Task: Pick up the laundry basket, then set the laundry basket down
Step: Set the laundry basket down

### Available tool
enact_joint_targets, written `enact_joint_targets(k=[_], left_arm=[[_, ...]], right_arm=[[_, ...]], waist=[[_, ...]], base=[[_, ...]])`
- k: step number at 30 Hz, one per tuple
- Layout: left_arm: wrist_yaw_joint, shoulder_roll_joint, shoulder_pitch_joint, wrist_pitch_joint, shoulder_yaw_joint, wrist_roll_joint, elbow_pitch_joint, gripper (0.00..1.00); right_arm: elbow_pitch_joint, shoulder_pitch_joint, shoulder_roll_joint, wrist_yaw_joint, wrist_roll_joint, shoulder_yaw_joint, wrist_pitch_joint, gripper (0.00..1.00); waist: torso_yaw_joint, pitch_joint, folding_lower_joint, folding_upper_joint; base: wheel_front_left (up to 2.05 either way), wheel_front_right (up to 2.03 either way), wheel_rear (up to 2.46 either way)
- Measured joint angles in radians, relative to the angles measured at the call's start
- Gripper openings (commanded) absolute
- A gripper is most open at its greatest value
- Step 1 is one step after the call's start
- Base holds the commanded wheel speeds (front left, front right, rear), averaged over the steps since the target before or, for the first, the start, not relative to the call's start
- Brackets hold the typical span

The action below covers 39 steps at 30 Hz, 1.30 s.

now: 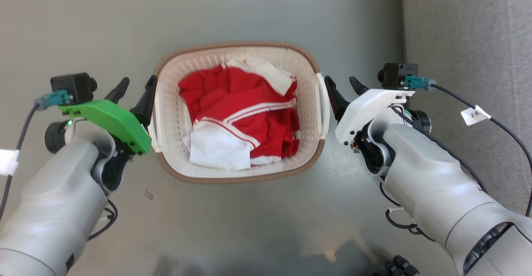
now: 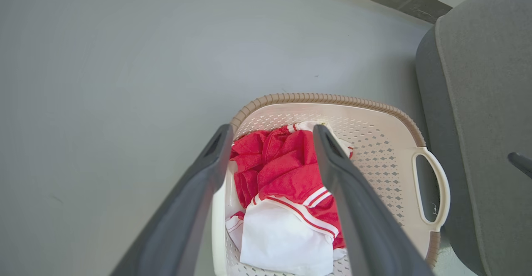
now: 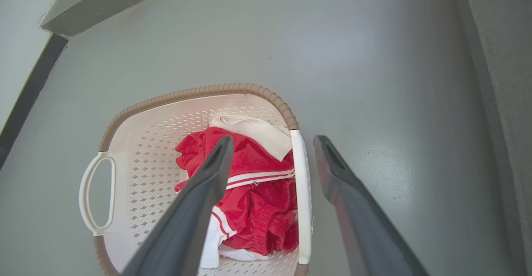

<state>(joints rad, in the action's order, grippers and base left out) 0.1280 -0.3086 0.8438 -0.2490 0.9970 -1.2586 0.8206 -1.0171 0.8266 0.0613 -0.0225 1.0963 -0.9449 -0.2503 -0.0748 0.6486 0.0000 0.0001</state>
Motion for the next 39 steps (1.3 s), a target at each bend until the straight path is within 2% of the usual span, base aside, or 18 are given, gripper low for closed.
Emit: enact_joint_targets(k=[9, 18, 34, 39], left_arm=[[0.0, -0.004, -0.048, 0.0, -0.074, 0.05, -0.032, 1.0], [0.0, -0.007, -0.115, 0.0, -0.18, 0.117, -0.098, 1.0], [0.0, 0.01, -0.283, 0.0, -0.314, 0.289, -0.196, 1.0], [0.0, 0.005, -0.316, -0.002, -0.374, 0.315, -0.225, 1.0]], right_arm=[[0.012, -0.012, 0.001, 0.013, -0.07, 0.073, 0.0, 1.0], [0.104, -0.081, 0.043, 0.014, -0.147, 0.2, 0.0, 1.0], [0.285, -0.285, 0.077, 0.012, -0.333, 0.335, 0.0, 1.0], [0.345, -0.312, 0.077, 0.002, -0.377, 0.368, 0.0, 1.0]], waist=[[0.006, -0.127, -0.0001, 0.0], [0.012, -0.257, -0.0001, 0.0], [0.027, -0.485, -0.0001, 0.0], [0.03, -0.531, -0.0001, 0.0]], base=[[0.0, 0.0, 0.0], [0.0, 0.0, 0.0], [0.0, 0.0, 0.0], [0.0, 0.0, 0.0]])
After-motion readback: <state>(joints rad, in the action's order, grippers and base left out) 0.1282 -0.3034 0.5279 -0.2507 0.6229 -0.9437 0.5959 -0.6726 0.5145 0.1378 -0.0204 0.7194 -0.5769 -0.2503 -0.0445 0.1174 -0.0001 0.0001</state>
